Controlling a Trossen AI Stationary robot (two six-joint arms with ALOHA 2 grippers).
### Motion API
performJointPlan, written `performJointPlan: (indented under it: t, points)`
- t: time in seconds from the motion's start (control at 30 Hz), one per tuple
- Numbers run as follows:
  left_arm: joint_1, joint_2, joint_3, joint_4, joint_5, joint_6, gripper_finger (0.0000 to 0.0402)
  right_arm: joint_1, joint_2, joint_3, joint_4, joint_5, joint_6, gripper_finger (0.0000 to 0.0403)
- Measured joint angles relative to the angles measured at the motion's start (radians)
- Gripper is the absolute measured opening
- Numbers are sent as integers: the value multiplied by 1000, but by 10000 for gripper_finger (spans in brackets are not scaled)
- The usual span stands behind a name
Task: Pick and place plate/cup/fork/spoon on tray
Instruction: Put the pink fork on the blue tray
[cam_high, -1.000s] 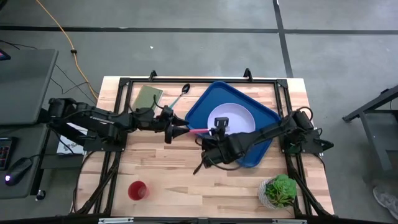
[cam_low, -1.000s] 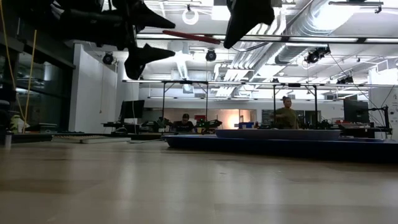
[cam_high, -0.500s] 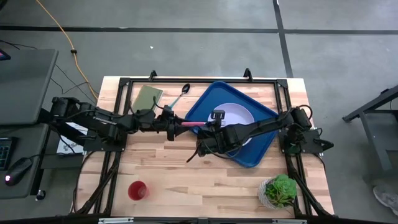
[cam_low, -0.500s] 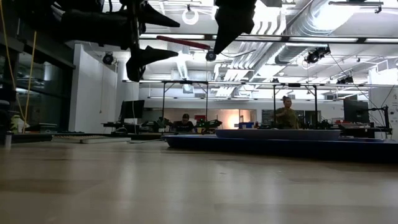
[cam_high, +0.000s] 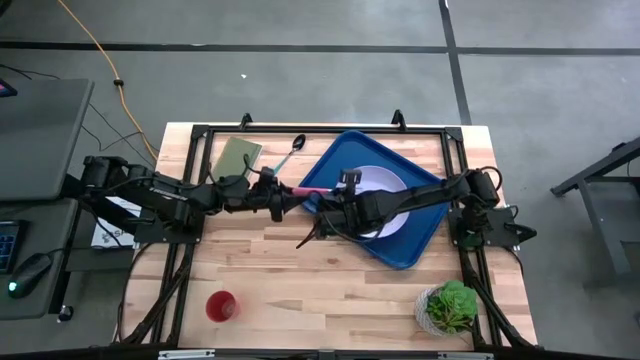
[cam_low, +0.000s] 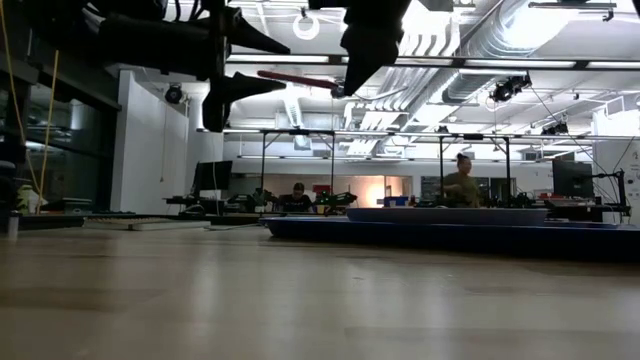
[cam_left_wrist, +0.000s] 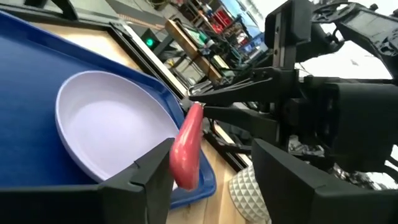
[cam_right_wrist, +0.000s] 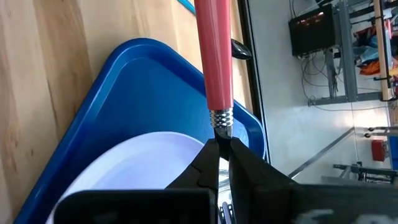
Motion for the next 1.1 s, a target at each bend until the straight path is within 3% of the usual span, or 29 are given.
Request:
performJointPlan:
  t: [0.4,0.83,1.1]
  points:
    - [16,0,1,-6,-2,12,125,-10,0,0,35,-15,-28,0]
    - [16,0,2,-16,-13,93,7,-10,1,0,32,-14,-42,2]
    - [28,0,2,-27,-29,177,3,5,-4,0,-24,-3,-6,62]
